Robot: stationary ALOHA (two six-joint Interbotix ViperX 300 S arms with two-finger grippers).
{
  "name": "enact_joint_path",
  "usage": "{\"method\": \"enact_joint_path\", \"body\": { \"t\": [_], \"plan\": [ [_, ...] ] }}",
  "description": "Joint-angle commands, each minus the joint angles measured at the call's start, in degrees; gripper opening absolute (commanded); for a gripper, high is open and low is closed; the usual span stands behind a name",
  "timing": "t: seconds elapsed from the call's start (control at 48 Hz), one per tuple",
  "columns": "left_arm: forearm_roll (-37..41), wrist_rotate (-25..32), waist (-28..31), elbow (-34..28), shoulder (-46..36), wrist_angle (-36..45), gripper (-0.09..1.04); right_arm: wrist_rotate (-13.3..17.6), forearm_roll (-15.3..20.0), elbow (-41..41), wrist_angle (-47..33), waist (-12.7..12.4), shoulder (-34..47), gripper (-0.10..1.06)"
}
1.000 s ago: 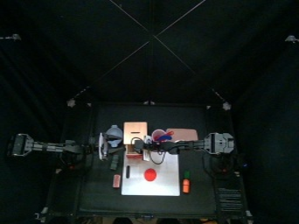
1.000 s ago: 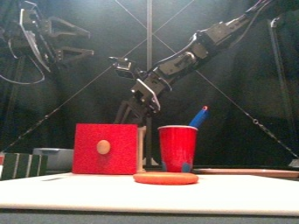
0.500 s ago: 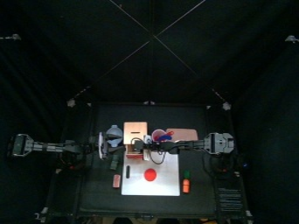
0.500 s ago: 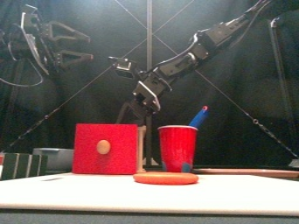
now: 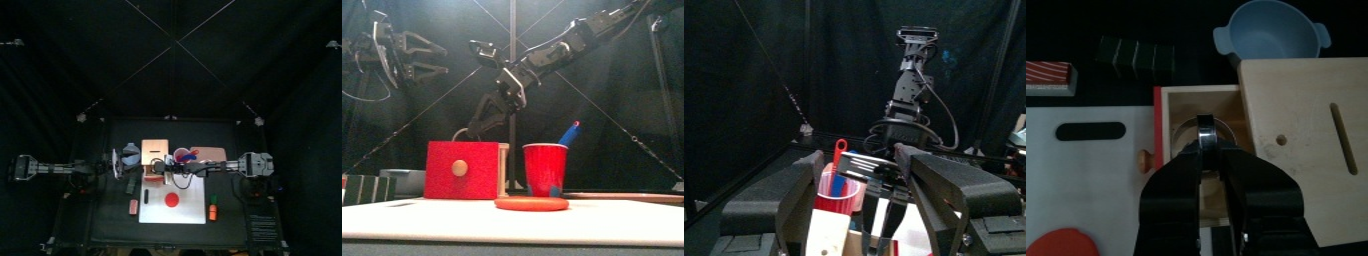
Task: Get the cutter from the drawer then cut the dough then place the extra dough in the bowl
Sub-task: Place the cutter on the board
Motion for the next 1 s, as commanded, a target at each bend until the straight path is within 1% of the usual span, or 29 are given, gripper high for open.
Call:
{"method": "enact_joint_path", "body": {
  "t": [0.021,0.125,0.208,0.375,0.479,0.667,0.833,0.917,1.0],
  "plan": [
    [-0.1,0.1,0.6,-0.6,0.2,-0.5,0.93,0.0,-0.4,-1.2,-0.2,0.5,-4.2,0.45],
    [-0.6,0.1,0.8,-0.4,0.2,-0.5,0.93,0.1,-1.6,-1.1,-0.2,0.5,-5.6,0.45],
    [-1.1,0.1,1.2,-0.3,0.2,-0.5,0.93,0.2,-3.3,-1.1,0.2,0.4,-7.3,0.45],
    [-1.4,0.1,2.1,-0.3,0.1,-0.5,0.93,0.5,-5.5,0.9,4.2,0.5,-11.8,0.45],
    [-1.4,0.2,2.8,-0.4,0.2,-0.4,0.93,0.8,-5.4,3.1,7.6,0.8,-15.4,0.45],
    [-1.3,0.2,5.3,-0.6,0.2,-0.4,0.93,1.0,-4.6,9.7,11.6,3.6,-22.6,0.44],
    [-1.2,0.2,6.0,-1.4,0.2,-0.5,0.93,1.1,-4.0,18.2,11.4,5.6,-27.2,0.44],
    [-1.0,0.2,6.2,-2.2,0.3,-0.5,0.93,1.1,-3.0,22.6,10.5,6.7,-29.0,0.44],
    [-1.1,0.3,6.7,-3.2,0.4,-0.5,0.94,1.1,-1.7,26.5,8.1,6.9,-30.1,0.44]
  ]
}}
